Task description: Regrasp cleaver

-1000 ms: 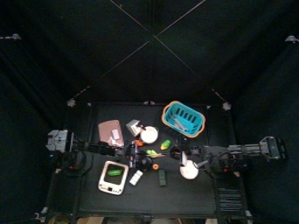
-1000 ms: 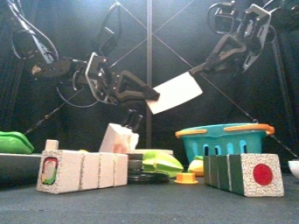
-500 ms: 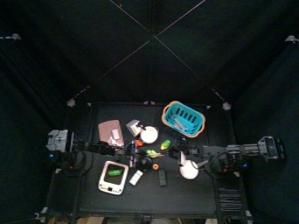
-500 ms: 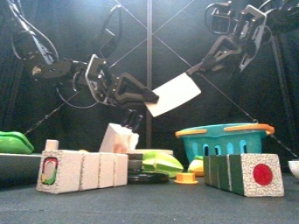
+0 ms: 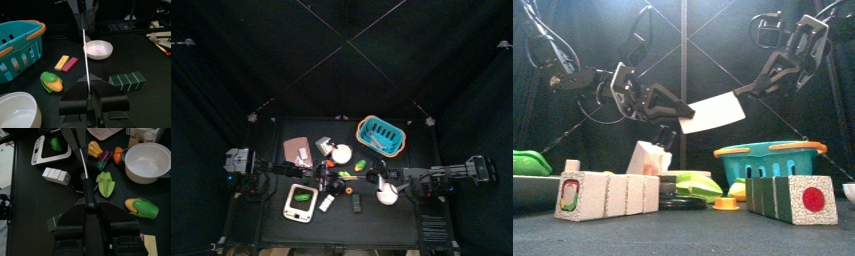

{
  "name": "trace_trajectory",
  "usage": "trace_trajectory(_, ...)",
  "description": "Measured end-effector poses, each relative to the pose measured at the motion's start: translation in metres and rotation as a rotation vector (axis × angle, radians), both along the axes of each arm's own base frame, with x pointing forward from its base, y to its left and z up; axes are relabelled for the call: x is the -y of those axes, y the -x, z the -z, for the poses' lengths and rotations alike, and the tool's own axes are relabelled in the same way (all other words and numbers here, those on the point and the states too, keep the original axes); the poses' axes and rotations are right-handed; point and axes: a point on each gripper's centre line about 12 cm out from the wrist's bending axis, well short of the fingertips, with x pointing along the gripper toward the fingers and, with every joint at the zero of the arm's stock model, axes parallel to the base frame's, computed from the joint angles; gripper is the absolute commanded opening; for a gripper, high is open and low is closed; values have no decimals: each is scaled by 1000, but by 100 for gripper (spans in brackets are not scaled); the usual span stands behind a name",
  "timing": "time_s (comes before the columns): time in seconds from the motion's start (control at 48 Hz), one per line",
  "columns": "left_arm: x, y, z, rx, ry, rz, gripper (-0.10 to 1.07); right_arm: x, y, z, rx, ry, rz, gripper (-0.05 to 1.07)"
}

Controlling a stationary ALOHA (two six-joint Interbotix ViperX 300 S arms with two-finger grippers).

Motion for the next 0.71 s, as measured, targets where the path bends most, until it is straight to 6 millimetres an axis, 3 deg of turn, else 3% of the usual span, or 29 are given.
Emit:
trace_trajectory(0.354,-3,-1,-10,94,22,-22,40,0,4,6,-23,-2,4,44)
trace_trajectory(0.708,-4,-1,-5,90,28,-29,40,1,3,12,-46,0,4,43)
